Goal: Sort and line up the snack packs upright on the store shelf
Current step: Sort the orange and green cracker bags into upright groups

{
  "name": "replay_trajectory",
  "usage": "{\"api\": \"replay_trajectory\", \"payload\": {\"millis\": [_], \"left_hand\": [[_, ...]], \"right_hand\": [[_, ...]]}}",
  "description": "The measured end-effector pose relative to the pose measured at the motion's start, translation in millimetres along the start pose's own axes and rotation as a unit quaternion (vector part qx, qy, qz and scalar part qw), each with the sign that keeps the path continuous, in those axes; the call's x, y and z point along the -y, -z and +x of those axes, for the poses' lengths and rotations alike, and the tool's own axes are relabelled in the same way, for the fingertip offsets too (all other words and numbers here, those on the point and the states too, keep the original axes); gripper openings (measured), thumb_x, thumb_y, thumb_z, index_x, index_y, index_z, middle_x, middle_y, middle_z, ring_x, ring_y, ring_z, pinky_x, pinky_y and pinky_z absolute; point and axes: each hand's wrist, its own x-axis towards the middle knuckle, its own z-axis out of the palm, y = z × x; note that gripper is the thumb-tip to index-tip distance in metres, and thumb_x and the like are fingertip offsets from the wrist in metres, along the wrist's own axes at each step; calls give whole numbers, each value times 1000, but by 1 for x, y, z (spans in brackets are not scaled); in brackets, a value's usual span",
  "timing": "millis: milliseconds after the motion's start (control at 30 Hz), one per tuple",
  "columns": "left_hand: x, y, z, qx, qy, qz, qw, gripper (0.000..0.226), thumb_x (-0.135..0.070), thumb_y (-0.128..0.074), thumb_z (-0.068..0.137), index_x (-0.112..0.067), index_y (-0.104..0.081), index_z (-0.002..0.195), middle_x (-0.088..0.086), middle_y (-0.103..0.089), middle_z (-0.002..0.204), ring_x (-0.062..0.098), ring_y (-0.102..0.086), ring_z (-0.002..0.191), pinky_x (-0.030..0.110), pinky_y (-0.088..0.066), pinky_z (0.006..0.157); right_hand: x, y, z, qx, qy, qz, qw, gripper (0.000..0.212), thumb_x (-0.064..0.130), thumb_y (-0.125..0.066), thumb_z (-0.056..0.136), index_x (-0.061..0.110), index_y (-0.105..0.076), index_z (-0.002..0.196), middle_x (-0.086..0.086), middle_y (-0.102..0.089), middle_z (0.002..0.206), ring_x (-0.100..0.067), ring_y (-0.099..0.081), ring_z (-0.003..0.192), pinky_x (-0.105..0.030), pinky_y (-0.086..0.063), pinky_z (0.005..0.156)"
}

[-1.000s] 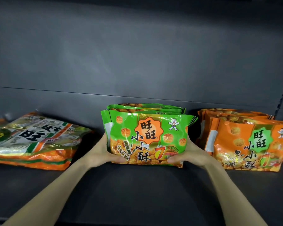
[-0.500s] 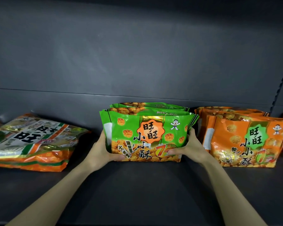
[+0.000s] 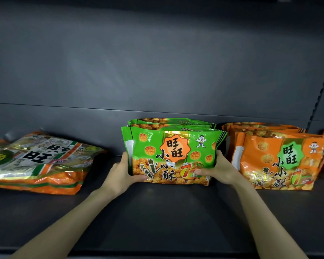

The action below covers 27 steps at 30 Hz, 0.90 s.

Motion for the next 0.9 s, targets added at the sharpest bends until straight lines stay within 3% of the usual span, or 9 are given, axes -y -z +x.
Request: {"api": "replay_trajectory", "payload": {"millis": [67,133,233,333,500,600,767,900], "left_hand": [[-2,2,-3,11,16,57,998,62,-49,-79,67,-21,-38,105,-6,-62,108,18,-58,103,39,-50,85],[-8,7,-7,26,35,126,991,59,-58,-71,71,-21,-39,105,-5,-57,103,20,-58,101,37,-50,81],[-16,16,-12,18,30,216,976,53,-64,-56,81,-19,-49,108,0,-59,102,24,-60,103,36,-49,82],[-21,27,-19,-10,4,277,961,44,-60,-49,87,-19,-55,99,3,-64,105,26,-59,103,37,-46,85],[-31,39,-37,-18,-44,325,945,41,-55,-50,88,-21,-57,109,3,-65,113,25,-57,109,38,-43,89],[-33,43,-55,-8,-71,345,936,44,-53,-50,89,-23,-54,120,2,-62,121,25,-53,117,39,-40,96],[-36,81,-72,-2,-110,372,922,50,-55,-53,86,-24,-52,126,2,-58,128,24,-49,121,36,-37,100],[-32,128,-83,-27,-116,382,916,49,-55,-55,85,-26,-54,125,1,-59,127,25,-49,121,35,-39,98]], "right_hand": [[3,1,-5,6,-11,-40,999,91,38,-87,59,13,-35,129,0,-57,123,-21,-54,117,-39,-45,102],[8,2,-13,4,-18,-80,997,84,42,-83,65,10,-40,130,-1,-57,121,-21,-54,116,-32,-46,95],[15,4,-30,-21,-18,-143,989,65,42,-74,77,8,-43,123,-5,-57,120,-24,-55,112,-33,-46,90],[23,9,-47,-32,0,-192,981,54,39,-68,84,9,-47,123,-7,-58,123,-26,-55,113,-35,-46,91],[34,13,-77,-34,34,-256,965,48,40,-64,86,9,-52,121,-9,-60,118,-27,-57,107,-39,-48,91],[44,6,-90,-27,59,-289,955,40,39,-63,87,11,-56,115,-4,-59,110,-23,-56,101,-35,-46,86],[78,-17,-96,42,158,-292,942,45,31,-65,87,11,-54,126,-5,-56,131,-23,-51,119,-26,-39,90],[120,-46,-94,51,213,-301,928,51,32,-64,88,12,-50,133,-9,-52,135,-24,-44,126,-30,-36,96]]}}
